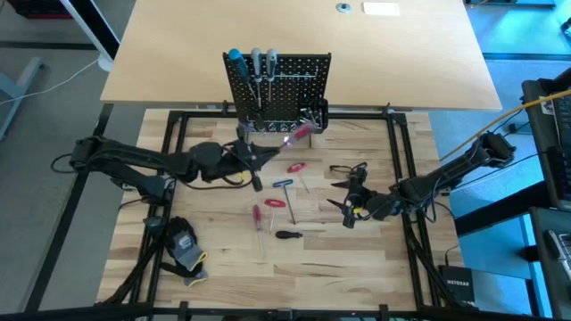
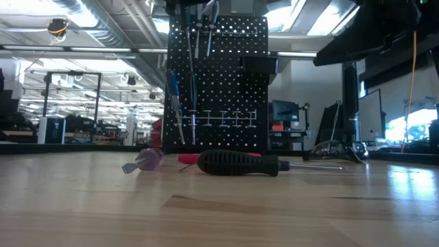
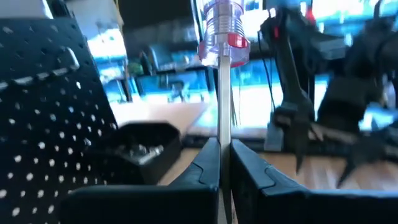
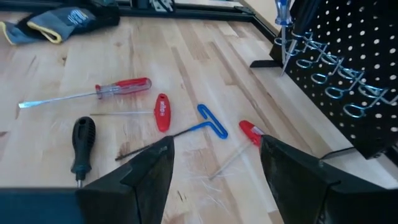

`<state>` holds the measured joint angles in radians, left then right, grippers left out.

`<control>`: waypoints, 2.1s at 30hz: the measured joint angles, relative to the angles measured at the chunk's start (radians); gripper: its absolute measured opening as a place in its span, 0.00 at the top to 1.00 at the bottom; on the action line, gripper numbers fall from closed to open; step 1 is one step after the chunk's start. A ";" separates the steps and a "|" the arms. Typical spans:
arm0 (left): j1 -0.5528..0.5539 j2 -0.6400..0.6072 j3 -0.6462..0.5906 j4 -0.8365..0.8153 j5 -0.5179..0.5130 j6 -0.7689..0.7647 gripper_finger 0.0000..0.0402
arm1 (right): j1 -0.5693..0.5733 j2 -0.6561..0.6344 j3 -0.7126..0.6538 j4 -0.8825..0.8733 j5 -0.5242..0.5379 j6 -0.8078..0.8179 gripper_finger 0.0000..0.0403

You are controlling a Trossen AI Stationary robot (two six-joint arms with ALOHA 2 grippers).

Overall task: Hang tools onto peg board
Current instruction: Hang the red screwdriver on the peg board

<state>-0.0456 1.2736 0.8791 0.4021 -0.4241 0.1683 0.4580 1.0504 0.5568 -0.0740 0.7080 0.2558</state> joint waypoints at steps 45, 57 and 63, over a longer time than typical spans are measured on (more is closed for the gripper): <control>-0.081 0.035 -0.365 0.629 0.314 -0.078 0.99 | -0.256 0.259 0.258 0.863 -0.620 -0.502 0.41; -0.082 0.035 -0.365 0.623 0.340 -0.082 0.99 | -0.256 0.330 0.347 0.856 -0.568 -0.576 0.41; -0.081 0.035 -0.365 0.601 0.340 -0.078 0.99 | -0.258 0.337 0.396 0.852 -0.593 -0.578 0.41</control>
<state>-0.1268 1.3083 0.5140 1.0036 -0.0837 0.0902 0.2001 1.3874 0.9528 0.7779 0.1152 -0.3227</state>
